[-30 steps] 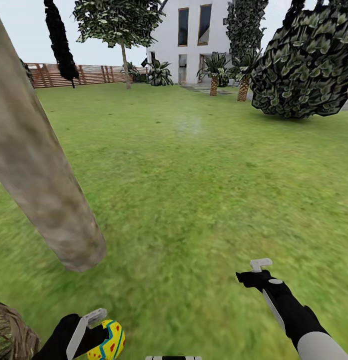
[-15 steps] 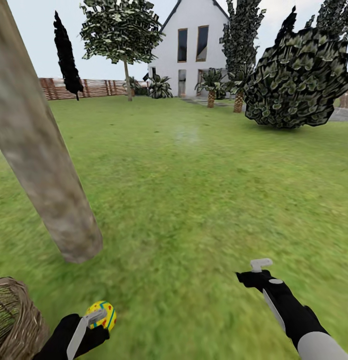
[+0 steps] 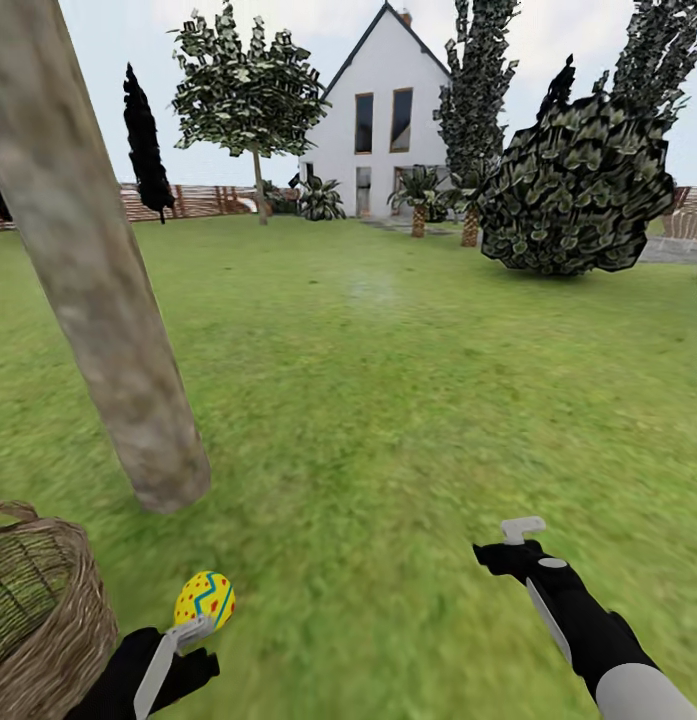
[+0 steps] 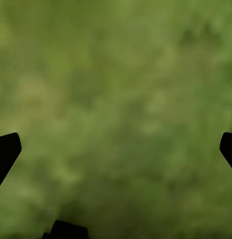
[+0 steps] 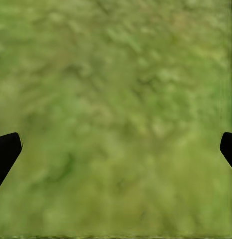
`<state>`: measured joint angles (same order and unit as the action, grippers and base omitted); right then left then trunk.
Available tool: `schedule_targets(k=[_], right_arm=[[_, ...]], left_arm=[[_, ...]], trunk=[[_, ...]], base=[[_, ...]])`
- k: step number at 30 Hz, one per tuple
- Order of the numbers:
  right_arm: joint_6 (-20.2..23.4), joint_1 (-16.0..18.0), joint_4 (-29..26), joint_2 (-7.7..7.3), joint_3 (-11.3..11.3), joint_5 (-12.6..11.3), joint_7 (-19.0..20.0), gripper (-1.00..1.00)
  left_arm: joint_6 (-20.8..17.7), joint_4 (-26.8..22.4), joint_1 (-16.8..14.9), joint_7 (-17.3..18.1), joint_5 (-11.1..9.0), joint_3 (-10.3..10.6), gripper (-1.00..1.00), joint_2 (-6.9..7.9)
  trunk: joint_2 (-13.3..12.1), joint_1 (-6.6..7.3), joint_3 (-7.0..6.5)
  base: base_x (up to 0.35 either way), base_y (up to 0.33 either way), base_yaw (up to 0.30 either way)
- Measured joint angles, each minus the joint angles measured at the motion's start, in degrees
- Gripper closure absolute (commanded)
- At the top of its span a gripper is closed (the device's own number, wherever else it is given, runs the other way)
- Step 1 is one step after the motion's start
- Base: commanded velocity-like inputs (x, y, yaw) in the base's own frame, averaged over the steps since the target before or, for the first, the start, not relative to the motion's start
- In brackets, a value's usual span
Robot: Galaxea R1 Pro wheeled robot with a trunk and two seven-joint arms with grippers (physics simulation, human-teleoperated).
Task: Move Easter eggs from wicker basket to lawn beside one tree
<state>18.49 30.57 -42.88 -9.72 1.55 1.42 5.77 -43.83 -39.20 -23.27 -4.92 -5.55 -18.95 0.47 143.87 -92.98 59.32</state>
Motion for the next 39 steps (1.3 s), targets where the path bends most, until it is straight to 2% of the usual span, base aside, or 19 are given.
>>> schedule_targets(k=[16,22,27,33,39], right_arm=[[0.11,-0.02,0.05,-0.04,0.0,0.0,-0.06,-1.0],[0.17,0.0,4.76,-0.11,-0.09,-0.35,0.0,-1.0],[-0.3,-0.01,11.58,-0.01,0.01,-0.03,0.03,-1.0],[-0.24,0.0,15.58,2.19,0.02,0.87,-0.14,-1.0],[0.02,0.01,16.81,2.19,-0.09,1.67,-0.26,-1.0]], left_arm=[[0.93,0.06,0.0,0.08,-0.01,0.05,-1.0,-0.01],[0.99,0.03,0.0,0.34,0.0,0.08,-1.0,0.05],[0.95,0.15,0.0,0.54,0.0,0.09,-1.0,0.11],[0.93,0.78,0.0,0.69,-0.07,-0.03,-1.0,0.57],[0.93,1.62,0.0,0.65,0.13,-0.09,-1.0,0.84]], trunk=[[-0.21,0.43,-3.55],[-0.29,0.6,-4.88],[-0.36,0.73,-5.99],[-0.44,0.89,-7.32],[-0.52,1.04,-8.65]], base=[[-0.302,0.0,0.0],[-0.021,0.0,0.0],[-0.001,0.0,0.0],[0.0,0.0,0.0],[-0.003,0.0,0.0]])
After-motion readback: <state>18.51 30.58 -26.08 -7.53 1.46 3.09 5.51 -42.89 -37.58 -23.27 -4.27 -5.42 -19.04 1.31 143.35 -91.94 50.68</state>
